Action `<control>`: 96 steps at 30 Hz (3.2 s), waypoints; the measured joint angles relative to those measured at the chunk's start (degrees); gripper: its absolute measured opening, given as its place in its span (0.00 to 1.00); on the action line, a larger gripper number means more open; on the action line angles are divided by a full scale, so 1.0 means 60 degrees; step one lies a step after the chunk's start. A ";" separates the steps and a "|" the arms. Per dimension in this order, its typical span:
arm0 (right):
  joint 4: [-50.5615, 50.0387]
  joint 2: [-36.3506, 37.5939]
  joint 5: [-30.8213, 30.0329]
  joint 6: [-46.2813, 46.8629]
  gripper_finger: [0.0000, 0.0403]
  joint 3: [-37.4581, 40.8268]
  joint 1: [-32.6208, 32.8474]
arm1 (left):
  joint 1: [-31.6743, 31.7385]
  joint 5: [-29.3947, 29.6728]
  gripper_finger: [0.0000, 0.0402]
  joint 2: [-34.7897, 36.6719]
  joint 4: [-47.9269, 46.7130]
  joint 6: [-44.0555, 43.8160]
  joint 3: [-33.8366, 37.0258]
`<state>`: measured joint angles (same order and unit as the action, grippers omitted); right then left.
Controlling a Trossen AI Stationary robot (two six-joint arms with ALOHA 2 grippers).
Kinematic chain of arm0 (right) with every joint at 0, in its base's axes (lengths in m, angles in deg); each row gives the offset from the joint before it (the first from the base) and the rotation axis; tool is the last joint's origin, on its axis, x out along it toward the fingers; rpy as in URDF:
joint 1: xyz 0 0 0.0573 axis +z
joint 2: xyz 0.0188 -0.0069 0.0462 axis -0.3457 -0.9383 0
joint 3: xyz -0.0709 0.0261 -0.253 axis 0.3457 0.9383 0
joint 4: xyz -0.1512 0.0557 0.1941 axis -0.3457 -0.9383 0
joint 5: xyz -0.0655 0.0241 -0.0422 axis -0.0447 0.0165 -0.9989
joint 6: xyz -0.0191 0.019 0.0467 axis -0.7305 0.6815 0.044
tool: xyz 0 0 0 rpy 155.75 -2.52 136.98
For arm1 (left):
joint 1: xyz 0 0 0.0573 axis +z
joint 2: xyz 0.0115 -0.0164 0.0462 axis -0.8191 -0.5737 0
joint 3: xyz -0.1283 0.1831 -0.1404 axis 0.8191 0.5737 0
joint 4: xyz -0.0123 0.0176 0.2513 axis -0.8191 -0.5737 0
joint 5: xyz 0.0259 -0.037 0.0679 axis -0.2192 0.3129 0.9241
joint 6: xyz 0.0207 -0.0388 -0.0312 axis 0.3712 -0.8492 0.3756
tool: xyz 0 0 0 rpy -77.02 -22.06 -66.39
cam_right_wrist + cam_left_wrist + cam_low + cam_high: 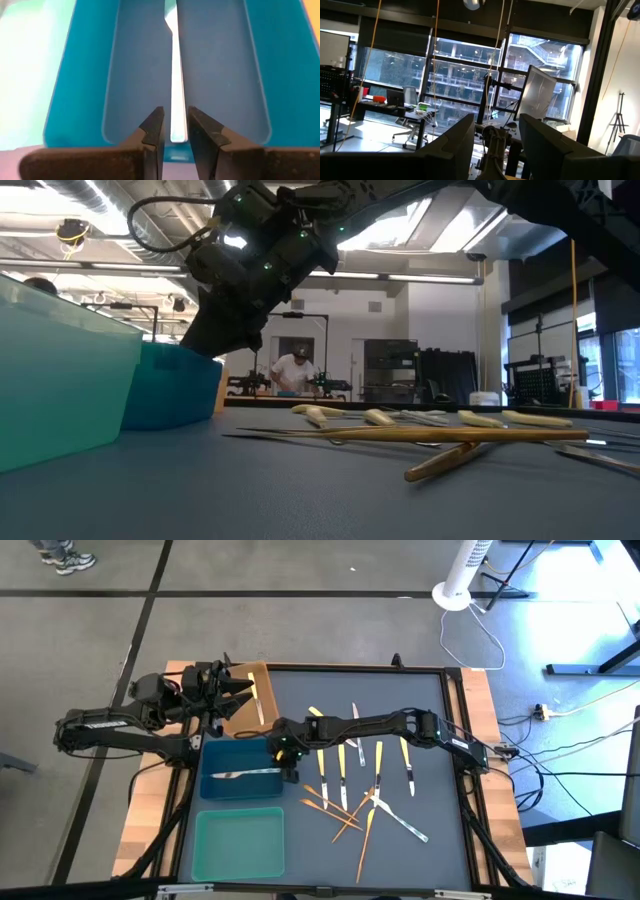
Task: Sort silverware by color (type)
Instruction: Put the gold knife into the green bin
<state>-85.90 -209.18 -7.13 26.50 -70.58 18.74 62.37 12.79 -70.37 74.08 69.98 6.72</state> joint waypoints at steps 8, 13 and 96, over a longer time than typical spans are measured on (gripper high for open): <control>-0.0996 0.0856 0.0002 -0.0300 0.18 0.0001 0.0001 | 0.0000 0.0003 0.37 -0.0005 -0.0004 -0.0001 0.0000; -0.1694 0.1666 0.0007 -0.0679 0.18 -0.0002 0.0001 | -0.0003 0.0004 0.37 -0.0148 -0.0080 -0.0002 -0.0004; 0.0452 1.3907 -0.3191 0.1872 0.18 1.3043 -0.0006 | -0.3369 0.0030 0.37 -1.0689 -0.4038 0.0501 -0.6411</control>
<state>-83.19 -125.73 -26.27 37.74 7.68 18.71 42.15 12.97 -134.51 49.84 72.99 -31.75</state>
